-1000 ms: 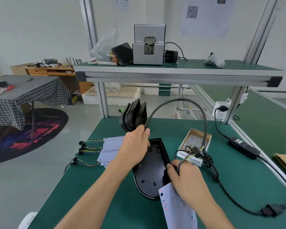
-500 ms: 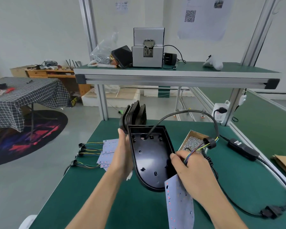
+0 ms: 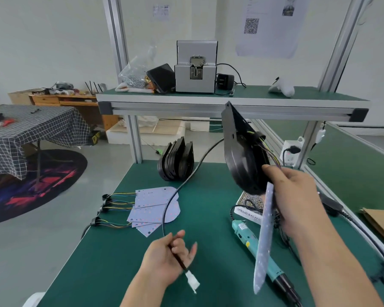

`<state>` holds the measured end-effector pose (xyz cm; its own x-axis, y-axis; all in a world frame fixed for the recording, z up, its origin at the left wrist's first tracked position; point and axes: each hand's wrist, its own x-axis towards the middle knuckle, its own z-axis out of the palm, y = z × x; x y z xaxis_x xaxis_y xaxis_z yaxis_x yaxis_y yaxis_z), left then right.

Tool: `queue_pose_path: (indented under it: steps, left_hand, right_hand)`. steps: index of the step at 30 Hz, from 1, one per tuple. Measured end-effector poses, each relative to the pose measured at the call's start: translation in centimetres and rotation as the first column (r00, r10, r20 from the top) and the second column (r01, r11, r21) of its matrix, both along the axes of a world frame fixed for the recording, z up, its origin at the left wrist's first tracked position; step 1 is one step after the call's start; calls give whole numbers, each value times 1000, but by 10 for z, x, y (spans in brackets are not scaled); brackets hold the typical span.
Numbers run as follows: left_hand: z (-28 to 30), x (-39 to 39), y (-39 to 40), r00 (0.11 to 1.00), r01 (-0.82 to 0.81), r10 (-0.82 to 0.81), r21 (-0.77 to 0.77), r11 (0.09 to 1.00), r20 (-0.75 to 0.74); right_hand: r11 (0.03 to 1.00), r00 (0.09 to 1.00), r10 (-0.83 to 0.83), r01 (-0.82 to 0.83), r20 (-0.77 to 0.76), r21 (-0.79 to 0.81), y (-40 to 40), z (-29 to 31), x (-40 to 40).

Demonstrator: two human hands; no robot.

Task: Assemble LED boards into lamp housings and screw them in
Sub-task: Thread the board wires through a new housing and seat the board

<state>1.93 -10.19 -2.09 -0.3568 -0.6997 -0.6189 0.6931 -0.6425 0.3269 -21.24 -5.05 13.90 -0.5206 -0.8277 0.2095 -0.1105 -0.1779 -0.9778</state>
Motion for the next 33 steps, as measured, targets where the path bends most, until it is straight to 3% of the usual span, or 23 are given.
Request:
queue_pose_path:
  steps: [1,3,4,5,6,7,8,9,10,12,14,16,19,21,25,28,30,33]
  left_hand:
    - [3,0,3,998,47,-47,-9,999,45]
    - [12,-4,8,946,131,-98,-88,987,310]
    - [16,-8,9,856,163,-51,-175,971,515]
    - [18,-12,10,698,214,47,-271,938,714]
    - [20,-14,11,475,298,175,-344,890,862]
    - [24,-14,12,265,361,311,-393,846,913]
    - [30,-14,12,141,382,435,-454,805,890]
    - [39,-14,12,81,384,544,-530,756,835]
    - [44,-14,9,76,394,651,-623,676,755]
    - [57,-16,0,125,469,806,-750,466,578]
    - [79,-20,-14,279,526,816,-791,311,506]
    - [103,-25,-28,489,526,690,-811,255,534]
    - [122,-33,-45,704,495,497,-852,168,507]
    - [123,-37,-51,811,395,370,-891,224,452]
    - [102,-41,-57,892,268,197,-826,496,408]
    - [88,-42,-59,940,160,100,-679,716,327]
    - [84,-36,-57,958,144,59,-651,745,280]
    - [83,-32,-50,978,167,-23,-711,683,207]
  right_hand:
    - [1000,1000,-16,16,11,6,-3,2,-2]
    - [999,999,-34,34,8,12,-9,3,-2]
    - [999,999,-40,41,-13,13,-12,3,0]
    - [999,998,-45,46,-41,16,-14,2,2]
    - [999,997,-40,42,-68,24,-16,1,5]
    - [999,996,-29,32,-90,35,-17,-1,8]
    - [999,994,-13,18,-108,44,-17,-4,10]
    - [999,992,5,1,-127,53,-17,-7,12]
    - [998,989,29,-20,-146,63,-17,-11,13]
    - [994,980,88,-75,-177,83,-16,-17,15]
    - [989,968,134,-117,-212,94,-15,-23,18]
    - [984,961,163,-142,-222,104,-13,-28,20]
    - [978,959,202,-184,-202,101,-10,-35,24]
    - [976,961,206,-189,-183,108,-9,-41,25]
    - [981,958,169,-140,-231,134,-11,-57,28]
    - [983,937,157,-119,-311,138,-14,-75,33]
    - [979,922,167,-113,-350,172,-17,-86,36]
    - [970,920,202,-139,-336,200,-20,-96,37]
